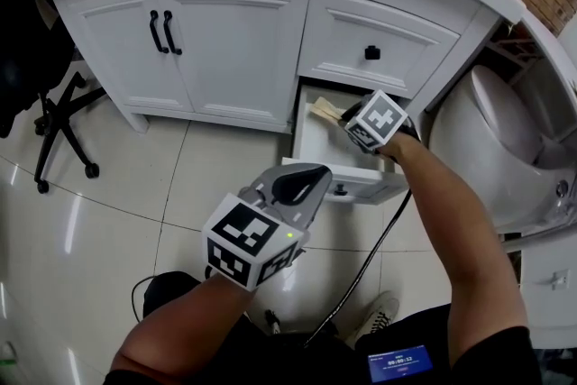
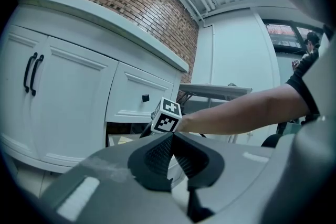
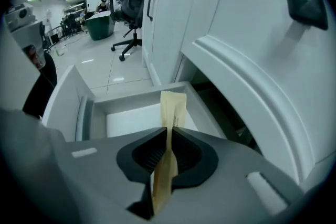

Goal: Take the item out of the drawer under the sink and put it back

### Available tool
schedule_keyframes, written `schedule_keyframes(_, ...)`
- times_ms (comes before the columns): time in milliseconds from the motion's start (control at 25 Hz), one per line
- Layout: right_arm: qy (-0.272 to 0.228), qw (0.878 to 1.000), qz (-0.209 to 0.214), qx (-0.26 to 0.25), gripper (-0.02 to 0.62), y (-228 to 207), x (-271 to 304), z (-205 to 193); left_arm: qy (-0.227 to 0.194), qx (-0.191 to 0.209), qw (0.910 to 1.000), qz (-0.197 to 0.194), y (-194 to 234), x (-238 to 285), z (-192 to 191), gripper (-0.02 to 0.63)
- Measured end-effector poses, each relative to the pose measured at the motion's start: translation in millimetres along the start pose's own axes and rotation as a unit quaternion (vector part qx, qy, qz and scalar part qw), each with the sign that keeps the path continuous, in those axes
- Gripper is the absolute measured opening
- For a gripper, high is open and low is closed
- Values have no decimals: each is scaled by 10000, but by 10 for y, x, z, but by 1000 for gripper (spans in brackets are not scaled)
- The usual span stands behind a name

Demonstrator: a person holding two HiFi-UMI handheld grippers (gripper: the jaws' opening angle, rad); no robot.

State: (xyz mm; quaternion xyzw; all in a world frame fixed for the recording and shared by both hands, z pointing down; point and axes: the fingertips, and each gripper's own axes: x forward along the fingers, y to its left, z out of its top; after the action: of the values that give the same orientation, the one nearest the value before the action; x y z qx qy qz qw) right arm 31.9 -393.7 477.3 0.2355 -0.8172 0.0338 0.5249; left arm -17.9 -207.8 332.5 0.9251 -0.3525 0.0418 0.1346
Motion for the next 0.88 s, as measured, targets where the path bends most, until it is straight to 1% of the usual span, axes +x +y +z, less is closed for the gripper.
schedule_keyframes(120, 160, 9998, 53, -112, 28, 22, 98, -57, 21, -17, 10000, -17, -4, 8, -6, 6)
schedule_keyframes(240, 127, 9998, 115, -34, 43, 27, 149, -59, 28, -33, 10000, -6, 12, 5, -8, 6)
schedule_keyframes(320, 111, 9999, 121, 37, 68, 16, 152, -65, 5, -37, 10000, 10, 26, 5, 2, 6)
schedule_keyframes(400, 66, 9999, 112, 83, 75, 5, 136, -61, 19, -39, 10000, 18, 31, 2, -5, 6)
schedule_keyframes(720, -132, 9998, -31, 174, 74, -34, -30, -38, 57, 18, 10000, 40, 14, -1, -14, 6)
schedule_keyframes(760, -196, 9996, -65, 175, 68, -35, -64, -16, 64, 25, 10000, 42, 8, -1, -15, 6)
schedule_keyframes(880, -388, 9990, -131, 188, 24, -9, -188, 47, 71, 47, 10000, 50, -9, -9, -10, 6)
